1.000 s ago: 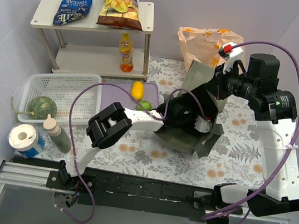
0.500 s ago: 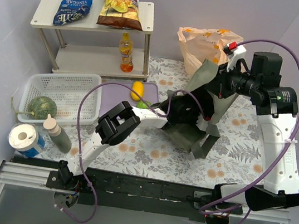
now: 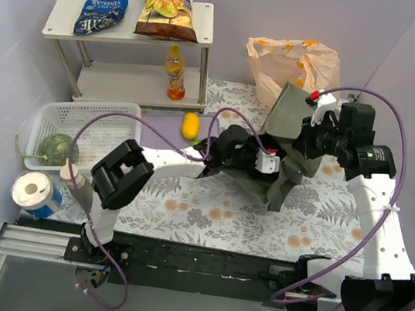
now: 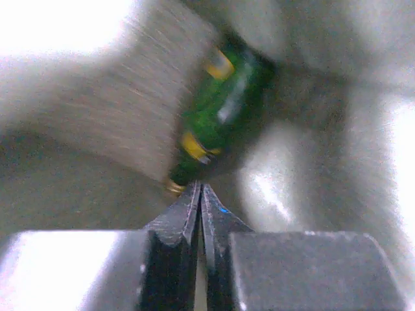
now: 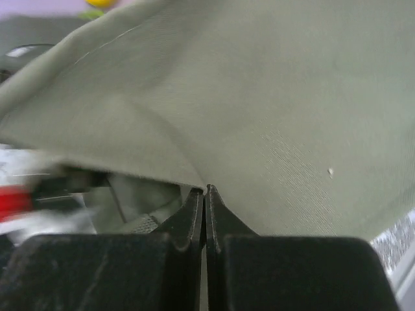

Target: Untie the knot of the grocery bags and take out the mixed food

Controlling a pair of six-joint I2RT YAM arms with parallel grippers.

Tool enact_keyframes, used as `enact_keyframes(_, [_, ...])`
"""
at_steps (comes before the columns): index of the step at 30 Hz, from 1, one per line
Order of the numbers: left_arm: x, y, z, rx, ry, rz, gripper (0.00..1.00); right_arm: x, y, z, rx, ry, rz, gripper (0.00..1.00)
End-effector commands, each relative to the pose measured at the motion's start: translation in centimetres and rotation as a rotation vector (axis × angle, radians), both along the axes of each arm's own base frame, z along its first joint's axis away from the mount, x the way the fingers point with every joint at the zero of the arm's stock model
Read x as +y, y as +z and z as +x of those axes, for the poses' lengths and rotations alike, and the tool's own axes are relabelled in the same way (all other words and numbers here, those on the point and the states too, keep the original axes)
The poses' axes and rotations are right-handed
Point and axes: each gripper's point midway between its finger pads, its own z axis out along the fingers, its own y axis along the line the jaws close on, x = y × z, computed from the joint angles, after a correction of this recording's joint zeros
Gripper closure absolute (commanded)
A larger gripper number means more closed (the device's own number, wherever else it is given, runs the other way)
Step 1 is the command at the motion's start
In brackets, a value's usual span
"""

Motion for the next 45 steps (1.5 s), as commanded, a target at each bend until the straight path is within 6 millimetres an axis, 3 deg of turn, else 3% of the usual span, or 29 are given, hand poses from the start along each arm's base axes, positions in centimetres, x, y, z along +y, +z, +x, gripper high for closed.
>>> enact_keyframes(1, [0.8,11.0,-3.6,-0.007,-0.056,-0.231,0.99,-6.2,-3.6,2.5,-0.033,-0.185,-0.221,0.99])
enact_keyframes(2, [1.4,12.3,-4.0,-0.01,-0.054,-0.249,1.0,-6.8,-5.0,2.3,-0.01,-0.194,-0.244,0.99])
enact_keyframes(4, [1.9,12.6,-4.9,0.021,-0.063,-0.257,1.0,-8.3,-5.8,2.4,-0.006,-0.218,-0.272,0.99])
enact_keyframes(8, [2.4,11.4,-6.7,0.066,-0.125,-0.218,1.0,-8.2,-6.6,2.5,0.006,-0.19,-0.252,0.99])
enact_keyframes(11, [1.5,9.5,-9.2,0.126,-0.273,-0.174,0.85,-5.7,-4.4,2.5,-0.011,-0.098,-0.138,0.99])
enact_keyframes(12, [1.3,8.9,-9.7,0.144,-0.306,-0.163,0.81,-5.0,-2.4,2.5,-0.031,-0.079,-0.104,0.99])
enact_keyframes(14, [0.7,8.7,-10.8,0.177,-0.362,-0.171,0.8,-3.3,-0.3,2.5,-0.019,-0.042,-0.008,0.99])
enact_keyframes(15, [0.5,9.2,-10.9,0.177,-0.374,-0.186,0.78,-2.7,1.8,2.4,-0.038,-0.027,0.015,0.99])
enact_keyframes(18, [0.5,11.1,-11.8,0.195,-0.401,-0.258,0.64,-0.9,4.4,2.7,-0.032,0.003,0.056,0.99])
enact_keyframes(19, [0.8,12.4,-12.1,0.18,-0.408,-0.284,0.58,0.1,6.6,2.6,-0.06,0.032,0.063,0.99])
enact_keyframes(21, [1.0,13.5,-12.5,0.185,-0.406,-0.313,0.54,1.9,8.5,2.1,-0.101,0.095,0.051,0.99])
enact_keyframes(30, [1.5,13.1,-10.1,0.133,-0.211,-0.286,0.46,6.2,16.0,-0.6,-0.295,0.257,0.041,0.99])
enact_keyframes(32, [1.4,12.8,-10.2,0.14,-0.21,-0.276,0.44,6.5,16.8,-0.8,-0.316,0.272,0.046,0.99])
enact_keyframes(35, [1.1,11.3,-10.0,0.153,-0.184,-0.239,0.44,6.5,15.6,-1.1,-0.285,0.289,0.025,0.99])
enact_keyframes(39, [1.6,7.8,-9.6,0.185,-0.142,-0.141,0.45,6.3,13.5,-1.9,-0.231,0.294,0.021,0.99])
enact_keyframes(45, [3.2,2.0,-9.4,0.208,-0.11,0.037,0.36,6.5,14.5,-2.2,-0.244,0.293,0.047,0.99])
